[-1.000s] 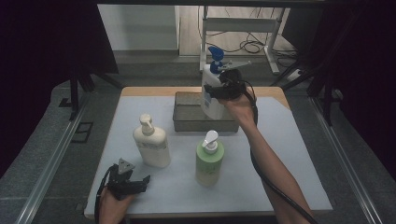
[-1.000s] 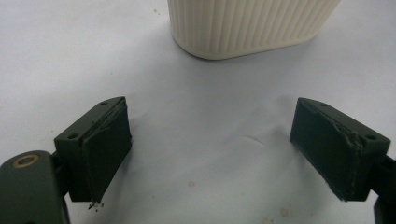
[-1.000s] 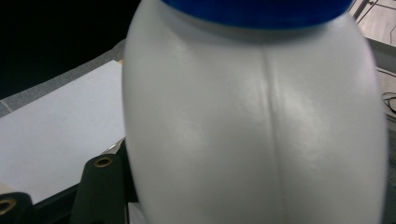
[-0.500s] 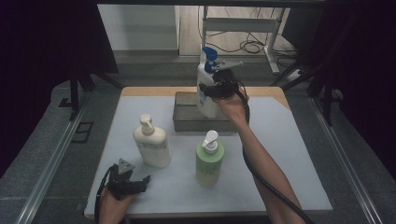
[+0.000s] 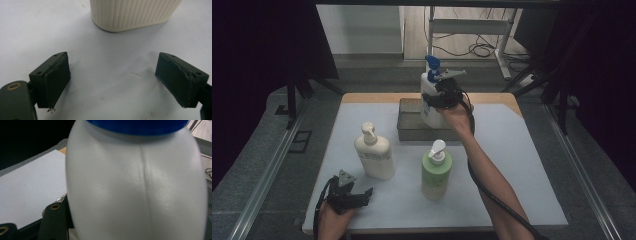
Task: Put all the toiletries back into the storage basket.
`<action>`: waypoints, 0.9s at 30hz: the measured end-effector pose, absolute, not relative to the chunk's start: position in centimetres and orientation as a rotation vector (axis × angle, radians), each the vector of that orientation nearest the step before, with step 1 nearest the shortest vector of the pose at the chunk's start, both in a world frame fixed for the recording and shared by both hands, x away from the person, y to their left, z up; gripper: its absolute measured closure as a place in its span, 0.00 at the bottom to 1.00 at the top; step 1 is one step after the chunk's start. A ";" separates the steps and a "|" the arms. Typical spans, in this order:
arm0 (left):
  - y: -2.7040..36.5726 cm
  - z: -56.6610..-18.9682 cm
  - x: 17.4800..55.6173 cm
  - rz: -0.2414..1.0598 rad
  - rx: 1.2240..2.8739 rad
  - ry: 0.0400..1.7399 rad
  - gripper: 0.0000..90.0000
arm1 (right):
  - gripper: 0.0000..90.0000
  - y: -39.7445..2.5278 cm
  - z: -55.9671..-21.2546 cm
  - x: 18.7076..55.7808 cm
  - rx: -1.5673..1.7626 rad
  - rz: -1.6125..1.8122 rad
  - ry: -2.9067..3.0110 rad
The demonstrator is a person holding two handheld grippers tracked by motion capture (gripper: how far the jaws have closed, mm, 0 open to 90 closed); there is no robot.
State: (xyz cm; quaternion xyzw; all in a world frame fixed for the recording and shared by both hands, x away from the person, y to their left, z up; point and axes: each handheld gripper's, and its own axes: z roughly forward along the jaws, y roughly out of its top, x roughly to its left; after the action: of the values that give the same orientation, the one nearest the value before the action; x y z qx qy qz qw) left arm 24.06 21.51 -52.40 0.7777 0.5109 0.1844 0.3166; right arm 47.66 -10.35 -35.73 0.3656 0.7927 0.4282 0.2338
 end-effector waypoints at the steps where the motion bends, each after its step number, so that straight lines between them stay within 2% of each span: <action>1: 21.5 -52.4 24.1 0.486 2.047 1.345 0.13 | 0.43 -10.4 -35.8 47.7 1.002 1.176 2.178; 27: 21.5 -52.4 24.1 0.486 2.047 1.344 0.13 | 0.43 -10.2 -39.2 47.4 1.033 1.146 2.226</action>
State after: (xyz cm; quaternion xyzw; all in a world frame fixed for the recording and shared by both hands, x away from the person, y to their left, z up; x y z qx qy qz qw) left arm 24.06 21.51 -52.41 0.7777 0.5105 0.1845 0.3170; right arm 47.37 -10.25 -39.16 0.3724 0.8027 0.4132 0.2150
